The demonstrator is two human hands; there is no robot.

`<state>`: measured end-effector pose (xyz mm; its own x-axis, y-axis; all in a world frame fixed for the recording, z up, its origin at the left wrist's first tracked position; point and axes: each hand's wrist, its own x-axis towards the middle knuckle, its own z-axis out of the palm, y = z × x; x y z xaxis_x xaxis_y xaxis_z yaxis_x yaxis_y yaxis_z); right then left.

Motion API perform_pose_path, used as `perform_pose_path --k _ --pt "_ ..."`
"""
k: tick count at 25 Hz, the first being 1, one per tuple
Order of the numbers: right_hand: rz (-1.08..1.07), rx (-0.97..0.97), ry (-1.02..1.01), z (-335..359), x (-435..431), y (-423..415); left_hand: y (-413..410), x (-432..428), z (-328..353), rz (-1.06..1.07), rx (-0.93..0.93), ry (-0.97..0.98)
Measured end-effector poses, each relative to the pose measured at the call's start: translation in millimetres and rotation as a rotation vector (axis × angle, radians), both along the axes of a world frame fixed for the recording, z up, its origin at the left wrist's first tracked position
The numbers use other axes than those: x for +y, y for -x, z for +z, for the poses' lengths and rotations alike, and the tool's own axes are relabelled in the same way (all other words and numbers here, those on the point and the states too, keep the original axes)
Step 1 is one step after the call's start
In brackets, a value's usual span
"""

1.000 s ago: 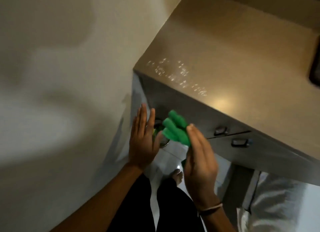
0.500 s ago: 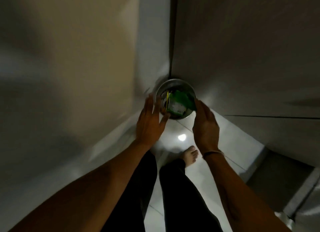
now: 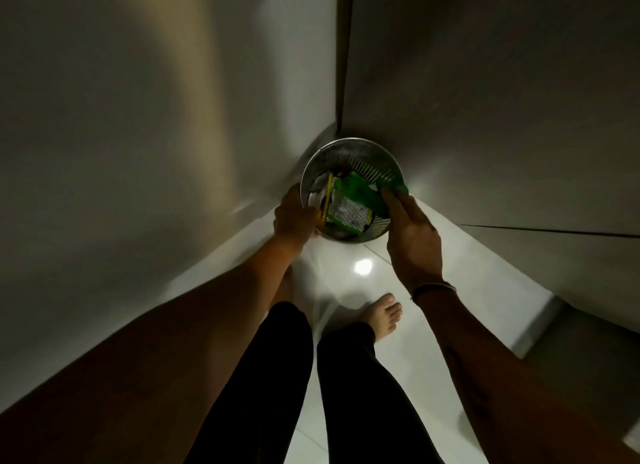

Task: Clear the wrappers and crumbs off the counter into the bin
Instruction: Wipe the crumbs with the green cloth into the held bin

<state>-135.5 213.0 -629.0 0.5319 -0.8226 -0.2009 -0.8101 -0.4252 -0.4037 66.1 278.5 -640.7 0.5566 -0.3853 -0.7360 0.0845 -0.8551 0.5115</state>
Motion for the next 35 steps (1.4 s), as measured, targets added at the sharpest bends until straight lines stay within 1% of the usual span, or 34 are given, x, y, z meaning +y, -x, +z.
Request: perform_pose_path --k 2,4,6,8,12,14,16,20,23,25,28,30,32,33,34,35 --pt "0.009 -0.017 0.0 38 11 8 5 9 36 -0.027 -0.037 -0.047" --pt "-0.02 -0.017 -0.047 78 21 10 7 19 73 -0.047 -0.082 -0.09" --pt "-0.078 -0.025 -0.101 135 34 8 11 32 122 -0.024 -0.123 -0.124" --pt "-0.131 -0.069 -0.127 202 49 5 16 47 182 0.037 -0.112 -0.13" --pt "-0.217 -0.233 -0.152 330 67 9 22 67 306 0.149 -0.021 -0.108" --pt "-0.259 -0.272 -0.126 377 64 7 21 67 355 0.256 0.057 -0.049" --pt "-0.236 -0.283 -0.066 414 58 4 21 64 393 0.329 0.116 0.003" --pt "-0.193 -0.305 -0.006 471 41 -5 24 59 453 0.429 0.168 0.083" --pt "-0.173 -0.396 0.035 503 24 -7 24 46 479 0.506 0.22 0.176" --pt "-0.179 -0.458 0.069 526 14 -4 23 37 494 0.51 0.232 0.215" --pt "-0.243 -0.599 0.124 559 -7 10 23 18 512 0.525 0.224 0.252" --pt "-0.32 -0.662 0.215 577 -33 25 23 9 520 0.527 0.198 0.253" --pt "-0.42 -0.66 0.379 582 -65 44 22 1 526 0.513 0.187 0.251" --pt "-0.466 -0.629 0.416 580 -79 53 22 -1 529 0.505 0.184 0.244" --pt "-0.505 -0.581 0.39 575 -91 59 22 -2 531 0.505 0.187 0.24" --pt "-0.526 -0.496 0.311 567 -99 61 23 -2 532 0.507 0.196 0.236"
